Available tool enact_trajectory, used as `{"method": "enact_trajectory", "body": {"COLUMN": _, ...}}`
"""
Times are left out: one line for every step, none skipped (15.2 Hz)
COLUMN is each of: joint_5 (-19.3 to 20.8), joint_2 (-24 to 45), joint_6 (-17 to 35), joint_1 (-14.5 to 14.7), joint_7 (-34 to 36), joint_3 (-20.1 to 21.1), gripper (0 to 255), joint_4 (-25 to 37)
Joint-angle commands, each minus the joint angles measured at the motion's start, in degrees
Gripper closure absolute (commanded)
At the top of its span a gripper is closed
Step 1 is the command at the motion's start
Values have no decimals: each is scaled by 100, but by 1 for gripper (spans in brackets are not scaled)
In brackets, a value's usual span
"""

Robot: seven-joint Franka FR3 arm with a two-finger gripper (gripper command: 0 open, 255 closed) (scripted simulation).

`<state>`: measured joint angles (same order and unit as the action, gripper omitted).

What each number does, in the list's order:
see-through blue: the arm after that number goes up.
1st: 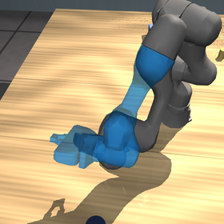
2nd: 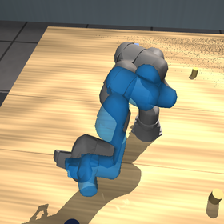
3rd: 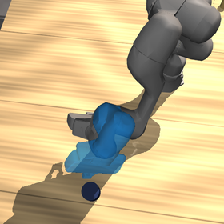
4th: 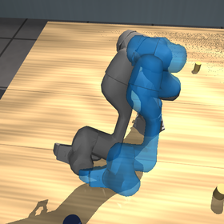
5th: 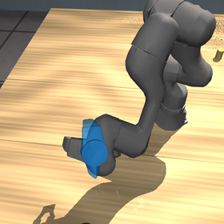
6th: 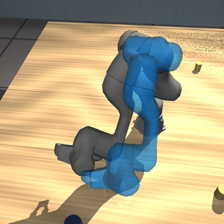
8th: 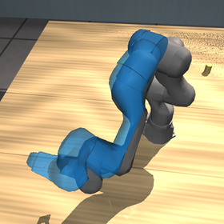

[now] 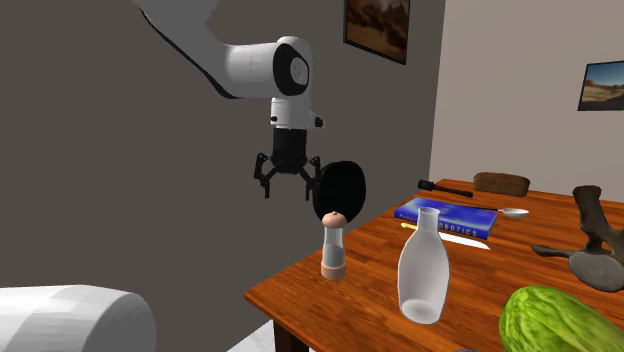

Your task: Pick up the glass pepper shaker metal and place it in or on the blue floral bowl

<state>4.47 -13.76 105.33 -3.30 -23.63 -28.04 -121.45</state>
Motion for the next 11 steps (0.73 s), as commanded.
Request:
{"method": "enact_trajectory", "body": {"joint_5": -225, "joint_2": 455, "joint_6": 128, "joint_1": -8, "joint_7": -300, "joint_3": -202, "gripper": 0, "joint_4": 292}}
{"method": "enact_trajectory", "body": {"joint_5": -357, "joint_2": 689, "joint_6": 173, "joint_1": -27, "joint_7": -464, "joint_3": -298, "gripper": 0, "joint_4": 452}}
{"method": "enact_trajectory", "body": {"joint_5": -501, "joint_2": 930, "joint_6": 208, "joint_1": -53, "joint_7": -631, "joint_3": -387, "gripper": 0, "joint_4": 620}}
{"method": "enact_trajectory", "body": {"joint_5": -656, "joint_2": 1177, "joint_6": 234, "joint_1": -91, "joint_7": -800, "joint_3": -465, "gripper": 0, "joint_4": 796}}
{"method": "enact_trajectory", "body": {"joint_5": -821, "joint_2": 1429, "joint_6": 249, "joint_1": -140, "joint_7": -970, "joint_3": -533, "gripper": 0, "joint_4": 982}}
{"method": "enact_trajectory", "body": {"joint_5": -993, "joint_2": 1686, "joint_6": 252, "joint_1": -202, "joint_7": -1138, "joint_3": -588, "gripper": 0, "joint_4": 1176}}
{"method": "enact_trajectory", "body": {"joint_5": -1169, "joint_2": 1946, "joint_6": 244, "joint_1": -276, "joint_7": -1304, "joint_3": -632, "gripper": 0, "joint_4": 1381}}
{"method": "enact_trajectory", "body": {"joint_5": -1348, "joint_2": 2208, "joint_6": 225, "joint_1": -364, "joint_7": -1463, "joint_3": -662, "gripper": 0, "joint_4": 1595}}
{"method": "enact_trajectory", "body": {"joint_5": -1526, "joint_2": 2472, "joint_6": 195, "joint_1": -465, "joint_7": -1615, "joint_3": -680, "gripper": 0, "joint_4": 1819}}
{"method": "enact_trajectory", "body": {"joint_5": -1701, "joint_2": 2735, "joint_6": 155, "joint_1": -579, "joint_7": -1757, "joint_3": -683, "gripper": 0, "joint_4": 2055}}
{"method": "enact_trajectory", "body": {"joint_5": -1871, "joint_2": 2998, "joint_6": 105, "joint_1": -704, "joint_7": -1889, "joint_3": -676, "gripper": 0, "joint_4": 2301}}
